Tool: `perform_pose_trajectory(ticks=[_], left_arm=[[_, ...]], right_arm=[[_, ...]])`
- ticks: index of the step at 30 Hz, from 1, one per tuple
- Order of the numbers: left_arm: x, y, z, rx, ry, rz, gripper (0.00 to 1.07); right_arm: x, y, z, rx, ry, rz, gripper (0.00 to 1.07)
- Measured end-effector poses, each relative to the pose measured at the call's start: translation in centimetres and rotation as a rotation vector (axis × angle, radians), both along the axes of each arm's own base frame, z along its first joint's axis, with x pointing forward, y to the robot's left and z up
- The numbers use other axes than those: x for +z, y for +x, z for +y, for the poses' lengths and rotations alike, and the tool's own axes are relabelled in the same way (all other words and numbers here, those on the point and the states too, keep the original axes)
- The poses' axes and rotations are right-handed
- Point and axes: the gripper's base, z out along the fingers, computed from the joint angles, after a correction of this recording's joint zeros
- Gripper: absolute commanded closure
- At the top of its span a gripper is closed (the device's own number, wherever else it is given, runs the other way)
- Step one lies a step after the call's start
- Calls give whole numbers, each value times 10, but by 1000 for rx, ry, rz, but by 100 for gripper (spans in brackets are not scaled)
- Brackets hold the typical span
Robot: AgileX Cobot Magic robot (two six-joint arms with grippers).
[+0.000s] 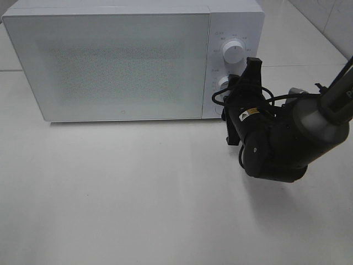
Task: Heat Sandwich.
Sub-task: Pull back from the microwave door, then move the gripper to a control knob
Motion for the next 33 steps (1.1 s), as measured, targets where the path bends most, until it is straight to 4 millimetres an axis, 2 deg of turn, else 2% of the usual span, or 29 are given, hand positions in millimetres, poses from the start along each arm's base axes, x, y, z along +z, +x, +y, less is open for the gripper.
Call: perform_pose_trajectory(ticks=[5,8,9,11,12,14,15,16,17,18,20,27,33], left_arm=[[0,0,0,0,0,0,9],[0,0,0,0,0,0,9],[0,0,0,0,0,0,9],[0,0,0,0,0,0,9],[0,0,0,0,0,0,9],[0,0,0,0,0,0,9],[0,0,0,0,0,0,9],[0,0,0,0,0,0,9],[0,0,0,0,0,0,9],[0,0,0,0,0,0,9],[0,0,0,0,0,0,9],[0,0,0,0,0,0,9],[0,0,0,0,0,0,9]], right_arm=[[0,0,0,1,-3,0,90],[0,0,0,4,-20,-1,79],[0,0,0,4,-20,-1,79],[0,0,0,2,-23,0,70],[0,0,-1,-2,-23,1,57],[0,0,0,3,-24,1,44],[0,0,0,3,-24,1,44],[0,0,1,12,-25,-3,39],[2,1,4,25,-28,-11,30],[2,1,4,26,-32,-12,27],[2,1,4,27,-36,-11,26],[1,0,4,30,-53,-10,31],[2,-4,3,59,-85,-10,31]])
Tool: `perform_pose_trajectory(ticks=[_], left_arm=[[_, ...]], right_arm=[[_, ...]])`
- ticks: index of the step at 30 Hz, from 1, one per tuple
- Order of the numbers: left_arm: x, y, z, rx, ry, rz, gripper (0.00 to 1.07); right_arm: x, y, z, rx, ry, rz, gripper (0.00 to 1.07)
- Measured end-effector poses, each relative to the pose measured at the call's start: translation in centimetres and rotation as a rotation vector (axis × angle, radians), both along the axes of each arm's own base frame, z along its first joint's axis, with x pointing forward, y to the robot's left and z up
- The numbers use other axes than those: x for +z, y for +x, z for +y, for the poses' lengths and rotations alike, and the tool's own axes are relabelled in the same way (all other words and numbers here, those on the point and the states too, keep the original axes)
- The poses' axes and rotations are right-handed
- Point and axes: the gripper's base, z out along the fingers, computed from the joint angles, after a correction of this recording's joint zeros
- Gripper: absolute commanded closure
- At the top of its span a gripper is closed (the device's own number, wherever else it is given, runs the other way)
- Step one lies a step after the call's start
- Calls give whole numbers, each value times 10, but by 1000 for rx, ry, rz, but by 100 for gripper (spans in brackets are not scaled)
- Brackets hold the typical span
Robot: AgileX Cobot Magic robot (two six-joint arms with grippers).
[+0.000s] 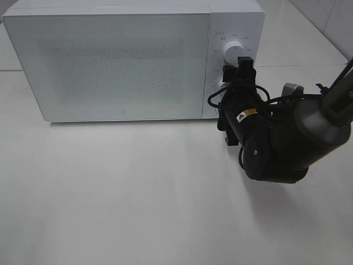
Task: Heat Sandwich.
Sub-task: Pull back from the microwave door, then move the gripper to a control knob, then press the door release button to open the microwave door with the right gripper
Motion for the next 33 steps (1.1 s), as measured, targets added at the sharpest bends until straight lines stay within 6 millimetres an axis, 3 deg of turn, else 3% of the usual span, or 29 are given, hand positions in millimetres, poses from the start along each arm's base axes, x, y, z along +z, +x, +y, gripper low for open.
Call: perform_pose_trajectory(ticks=[14,27,33], left_arm=[[0,0,0,0,0,0,9],[0,0,0,0,0,0,9],[0,0,0,0,0,0,9]], right_arm=[[2,-44,-13,197,-109,47,31],[12,-118,-52,341,-190,116,32],[22,-130,-52,429,-219,73,32]])
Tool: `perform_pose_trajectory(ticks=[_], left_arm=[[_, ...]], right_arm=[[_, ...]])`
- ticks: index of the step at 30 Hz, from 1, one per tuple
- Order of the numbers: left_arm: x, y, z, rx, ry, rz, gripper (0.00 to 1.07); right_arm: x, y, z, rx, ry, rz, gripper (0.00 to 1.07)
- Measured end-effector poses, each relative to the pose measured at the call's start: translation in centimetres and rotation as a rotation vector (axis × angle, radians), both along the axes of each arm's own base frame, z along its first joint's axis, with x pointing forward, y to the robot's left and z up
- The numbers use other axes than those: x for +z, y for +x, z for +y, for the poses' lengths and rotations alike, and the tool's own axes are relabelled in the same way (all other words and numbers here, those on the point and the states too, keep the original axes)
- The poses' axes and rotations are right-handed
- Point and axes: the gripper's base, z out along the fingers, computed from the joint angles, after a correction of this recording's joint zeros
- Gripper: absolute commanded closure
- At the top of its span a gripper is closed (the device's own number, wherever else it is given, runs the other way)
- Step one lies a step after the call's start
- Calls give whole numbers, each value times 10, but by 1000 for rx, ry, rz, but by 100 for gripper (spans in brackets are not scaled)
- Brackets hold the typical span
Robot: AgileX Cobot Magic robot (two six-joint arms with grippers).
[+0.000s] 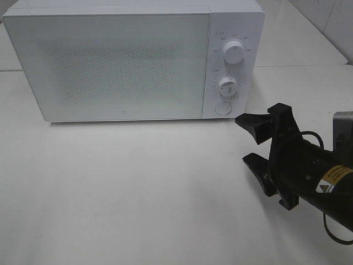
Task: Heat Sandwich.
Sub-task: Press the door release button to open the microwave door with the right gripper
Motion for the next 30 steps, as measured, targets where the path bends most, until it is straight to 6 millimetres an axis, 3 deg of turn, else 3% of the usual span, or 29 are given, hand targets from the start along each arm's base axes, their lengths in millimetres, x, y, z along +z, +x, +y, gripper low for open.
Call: perform_pose_trajectory(ticks=[9,19,25,30], left_arm=[[0,0,0,0,0,0,9],[0,0,0,0,0,0,9],[0,0,0,0,0,0,9],[0,0,0,0,0,0,9]], right_arm=[[17,-13,1,129,-125,-5,32],[36,-21,-2,262,-404,31,32],[61,-18,3,424,-649,22,32],[89,-20,4,674,-942,1,32]])
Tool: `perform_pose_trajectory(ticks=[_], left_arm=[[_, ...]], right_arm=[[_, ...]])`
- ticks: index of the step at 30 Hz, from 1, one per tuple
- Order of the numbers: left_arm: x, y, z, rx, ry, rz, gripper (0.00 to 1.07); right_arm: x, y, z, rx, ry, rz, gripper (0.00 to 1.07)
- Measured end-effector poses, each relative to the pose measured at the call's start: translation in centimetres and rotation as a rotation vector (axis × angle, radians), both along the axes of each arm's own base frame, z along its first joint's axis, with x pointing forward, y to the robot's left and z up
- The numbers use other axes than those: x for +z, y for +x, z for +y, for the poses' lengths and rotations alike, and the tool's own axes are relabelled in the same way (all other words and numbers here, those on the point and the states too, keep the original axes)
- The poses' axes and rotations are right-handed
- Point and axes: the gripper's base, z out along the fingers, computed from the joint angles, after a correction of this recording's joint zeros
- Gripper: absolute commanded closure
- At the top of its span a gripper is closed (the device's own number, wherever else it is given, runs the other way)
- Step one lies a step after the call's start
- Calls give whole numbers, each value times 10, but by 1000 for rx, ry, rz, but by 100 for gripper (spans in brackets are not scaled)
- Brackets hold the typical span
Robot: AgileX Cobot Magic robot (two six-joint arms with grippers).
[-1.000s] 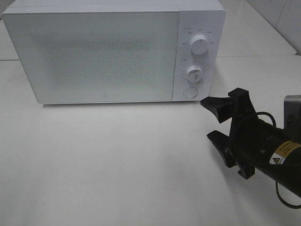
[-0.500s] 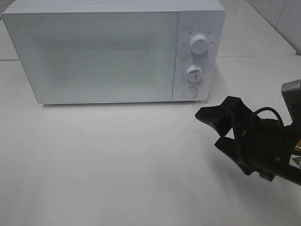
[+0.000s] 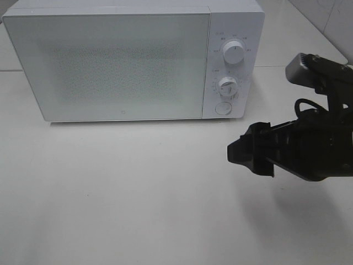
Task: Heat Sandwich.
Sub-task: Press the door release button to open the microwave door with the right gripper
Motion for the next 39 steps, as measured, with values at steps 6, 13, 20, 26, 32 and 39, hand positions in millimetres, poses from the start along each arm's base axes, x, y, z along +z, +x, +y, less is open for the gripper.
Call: perform_pose_trajectory(ticks=[6,13,20,26,32,39], left_arm=[[0,0,0,0,0,0,9],[0,0,0,0,0,0,9],[0,0,0,0,0,0,9],[0,0,0,0,0,0,9],[0,0,0,0,0,0,9],[0,0,0,0,0,0,9]], right_arm=[[20,-11,-6,231,-222,36,32],[42,-25,-15,351,-326,103,32],[74,-51,-35,372,-342,54,32],[103,-89,-67,314,-266,-184,32],[105,-111,-92,162,-242,-267,32],[91,-145,-118,-97,-273,-385,32]])
